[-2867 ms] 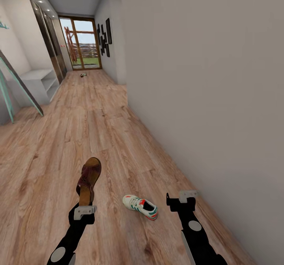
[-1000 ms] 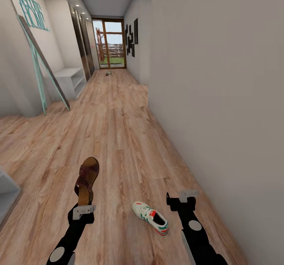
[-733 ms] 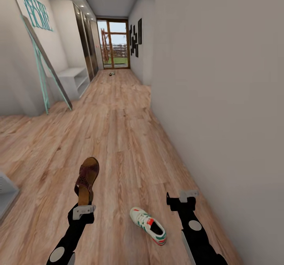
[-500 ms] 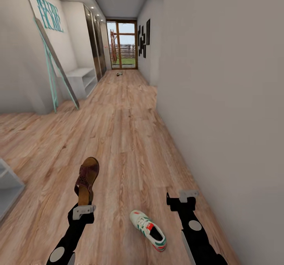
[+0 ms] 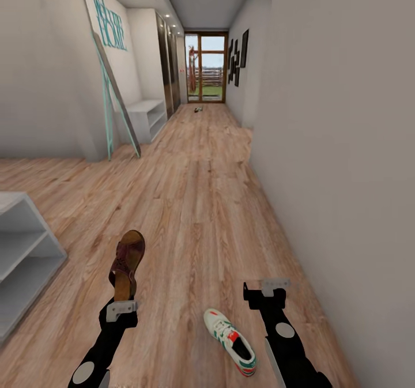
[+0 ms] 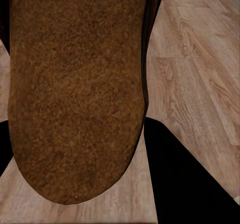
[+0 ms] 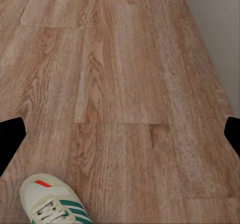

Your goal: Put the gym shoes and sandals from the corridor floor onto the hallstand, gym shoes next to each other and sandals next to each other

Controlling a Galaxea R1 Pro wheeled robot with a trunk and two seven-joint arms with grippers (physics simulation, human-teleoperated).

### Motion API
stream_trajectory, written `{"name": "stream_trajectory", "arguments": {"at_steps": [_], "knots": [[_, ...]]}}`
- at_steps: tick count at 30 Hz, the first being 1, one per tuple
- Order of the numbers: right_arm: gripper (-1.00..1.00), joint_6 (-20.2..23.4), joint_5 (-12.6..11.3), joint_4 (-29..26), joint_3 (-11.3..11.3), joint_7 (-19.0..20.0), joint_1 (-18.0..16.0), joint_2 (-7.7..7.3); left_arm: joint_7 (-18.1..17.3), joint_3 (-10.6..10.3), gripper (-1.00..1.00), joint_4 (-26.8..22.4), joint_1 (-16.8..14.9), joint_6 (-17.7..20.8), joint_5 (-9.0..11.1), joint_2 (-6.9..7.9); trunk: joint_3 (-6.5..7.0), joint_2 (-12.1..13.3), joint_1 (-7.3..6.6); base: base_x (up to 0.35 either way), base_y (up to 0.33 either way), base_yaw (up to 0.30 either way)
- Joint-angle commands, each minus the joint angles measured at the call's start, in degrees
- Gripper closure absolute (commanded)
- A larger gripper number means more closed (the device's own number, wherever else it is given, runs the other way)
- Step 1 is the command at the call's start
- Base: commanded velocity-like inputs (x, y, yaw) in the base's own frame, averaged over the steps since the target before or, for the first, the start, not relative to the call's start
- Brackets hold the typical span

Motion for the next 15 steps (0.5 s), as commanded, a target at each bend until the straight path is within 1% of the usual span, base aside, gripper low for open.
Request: {"name": "stream_trajectory", "arguments": {"at_steps": [1,4,9,12,15], "knots": [[-1.00,0.51,0.60,-0.08,0.07,-0.21,-0.01,-0.01,0.02,-0.10,1.00,0.02,-0.04,-0.10,0.39,0.03,-0.02,-0.02,-0.01,0.000,0.000,0.267],[-1.00,0.50,0.60,-0.07,0.08,-0.21,-0.01,-0.01,0.04,-0.10,1.00,0.02,-0.06,-0.10,0.39,0.03,0.06,-0.02,-0.01,0.022,-0.044,0.267],[-1.00,0.52,0.60,-0.10,0.09,-0.21,-0.01,-0.01,0.04,-0.10,1.00,0.02,-0.04,-0.10,0.39,0.03,0.20,-0.02,-0.01,0.094,-0.188,0.248],[-1.00,0.53,0.60,-0.12,0.08,-0.21,-0.01,-0.01,0.02,-0.10,1.00,0.02,-0.01,-0.10,0.39,0.03,0.23,-0.02,-0.01,0.113,-0.226,0.081],[-1.00,0.53,0.60,-0.15,0.08,-0.21,-0.01,-0.01,0.02,-0.10,1.00,0.02,-0.05,-0.13,0.39,0.03,0.24,-0.02,-0.01,0.054,-0.109,0.026]]}}
